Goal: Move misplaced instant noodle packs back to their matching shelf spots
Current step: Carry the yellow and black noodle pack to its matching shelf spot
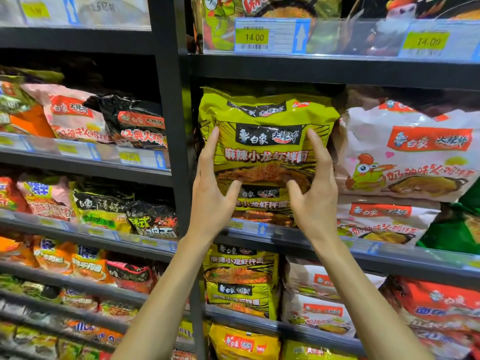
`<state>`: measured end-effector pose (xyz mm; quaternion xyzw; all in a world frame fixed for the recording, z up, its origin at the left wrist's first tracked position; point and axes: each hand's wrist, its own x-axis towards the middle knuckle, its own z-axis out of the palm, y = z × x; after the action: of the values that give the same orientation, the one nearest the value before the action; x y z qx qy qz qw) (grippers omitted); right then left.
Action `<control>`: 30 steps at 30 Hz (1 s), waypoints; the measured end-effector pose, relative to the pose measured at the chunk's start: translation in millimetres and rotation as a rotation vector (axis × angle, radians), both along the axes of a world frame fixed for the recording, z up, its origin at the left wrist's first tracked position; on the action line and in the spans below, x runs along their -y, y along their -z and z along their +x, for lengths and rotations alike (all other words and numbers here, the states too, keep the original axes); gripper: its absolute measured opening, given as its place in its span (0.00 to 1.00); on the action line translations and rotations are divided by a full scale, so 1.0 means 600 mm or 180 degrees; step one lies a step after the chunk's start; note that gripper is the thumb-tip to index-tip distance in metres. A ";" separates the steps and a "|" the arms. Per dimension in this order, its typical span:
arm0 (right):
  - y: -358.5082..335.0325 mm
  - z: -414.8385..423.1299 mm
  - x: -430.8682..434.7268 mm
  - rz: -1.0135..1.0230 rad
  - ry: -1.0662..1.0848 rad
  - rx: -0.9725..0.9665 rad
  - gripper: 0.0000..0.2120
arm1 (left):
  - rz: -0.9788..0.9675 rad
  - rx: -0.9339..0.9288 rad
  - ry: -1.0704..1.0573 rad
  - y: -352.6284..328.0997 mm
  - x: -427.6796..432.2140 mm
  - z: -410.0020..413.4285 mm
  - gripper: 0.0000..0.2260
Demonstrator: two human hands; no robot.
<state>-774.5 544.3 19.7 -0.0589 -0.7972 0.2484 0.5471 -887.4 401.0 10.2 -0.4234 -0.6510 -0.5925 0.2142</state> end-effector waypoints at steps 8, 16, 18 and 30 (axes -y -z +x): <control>-0.027 -0.014 -0.008 0.0144 -0.0001 -0.0186 0.44 | 0.0349 0.0166 0.0012 -0.015 -0.014 -0.007 0.43; -0.001 -0.019 -0.012 -0.0055 0.0049 0.0137 0.43 | -0.0037 0.0133 0.0067 -0.011 -0.009 -0.011 0.40; -0.004 -0.013 -0.010 -0.0078 -0.0011 0.0175 0.42 | -0.0012 0.0175 0.0032 -0.008 -0.008 -0.007 0.39; 0.001 0.026 0.011 -0.0036 -0.0027 0.0324 0.38 | -0.0071 0.0249 -0.0090 -0.001 0.012 0.026 0.38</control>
<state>-758.8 537.9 19.0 -0.0712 -0.8229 0.2518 0.5043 -871.7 394.0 10.9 -0.3930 -0.6713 -0.5983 0.1921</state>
